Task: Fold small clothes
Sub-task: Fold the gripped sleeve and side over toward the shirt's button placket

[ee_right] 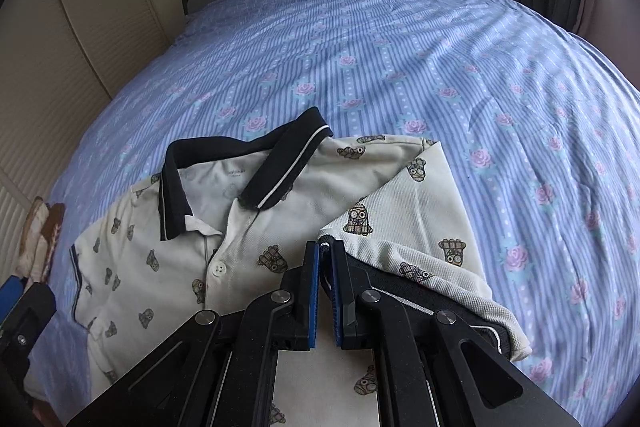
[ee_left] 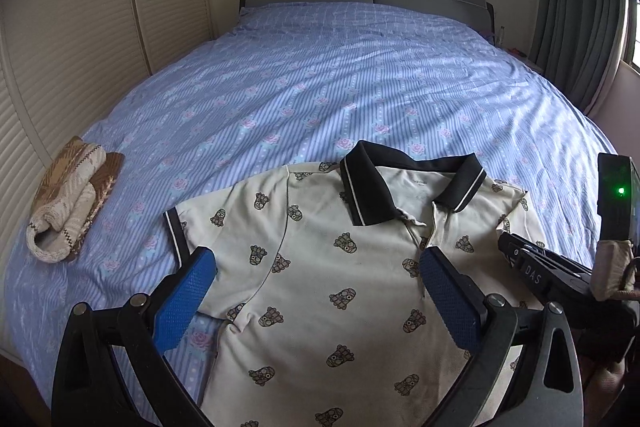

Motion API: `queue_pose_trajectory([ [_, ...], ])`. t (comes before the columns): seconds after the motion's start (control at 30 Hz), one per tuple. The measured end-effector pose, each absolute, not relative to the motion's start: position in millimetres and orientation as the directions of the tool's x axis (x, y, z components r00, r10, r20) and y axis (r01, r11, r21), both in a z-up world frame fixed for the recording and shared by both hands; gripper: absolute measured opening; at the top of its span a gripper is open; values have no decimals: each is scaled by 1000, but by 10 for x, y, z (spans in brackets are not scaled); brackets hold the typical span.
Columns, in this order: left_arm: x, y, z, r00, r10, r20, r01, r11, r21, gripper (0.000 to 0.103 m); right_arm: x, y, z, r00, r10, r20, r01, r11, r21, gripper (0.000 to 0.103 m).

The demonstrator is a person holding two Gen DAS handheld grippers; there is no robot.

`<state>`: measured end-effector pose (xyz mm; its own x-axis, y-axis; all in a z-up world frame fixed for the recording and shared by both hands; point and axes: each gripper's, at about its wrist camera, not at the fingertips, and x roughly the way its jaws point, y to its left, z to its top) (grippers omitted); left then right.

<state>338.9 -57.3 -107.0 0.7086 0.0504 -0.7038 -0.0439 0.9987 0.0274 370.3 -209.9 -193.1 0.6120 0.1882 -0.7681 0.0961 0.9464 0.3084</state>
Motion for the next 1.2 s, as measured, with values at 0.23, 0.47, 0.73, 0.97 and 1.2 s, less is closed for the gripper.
queue_pose_trajectory([
  [0.23, 3387, -608, -1128, 702, 43, -711, -31, 999, 30, 103, 3717, -2145, -2133, 613, 214, -761, 134, 920, 367, 7],
  [0.47, 3354, -706, -1133, 700, 29, -714, -12, 999, 29, 103, 3559, -2226, -1969, 656, 253, -711, 69, 918, 391, 33],
  [0.73, 3343, -954, -1169, 704, -6, -710, 31, 999, 23, 103, 2987, -2691, -1788, 704, 157, -692, 94, 946, 310, 46],
  [0.97, 3313, -1122, -1237, 694, -9, -719, 58, 997, 44, 103, 2790, -2773, -1891, 668, 175, -723, 12, 969, 246, 32],
  [1.2, 3306, -1099, -1245, 690, 5, -724, 43, 998, 48, 103, 2780, -2523, -1876, 680, 112, -725, -33, 992, 123, 25],
])
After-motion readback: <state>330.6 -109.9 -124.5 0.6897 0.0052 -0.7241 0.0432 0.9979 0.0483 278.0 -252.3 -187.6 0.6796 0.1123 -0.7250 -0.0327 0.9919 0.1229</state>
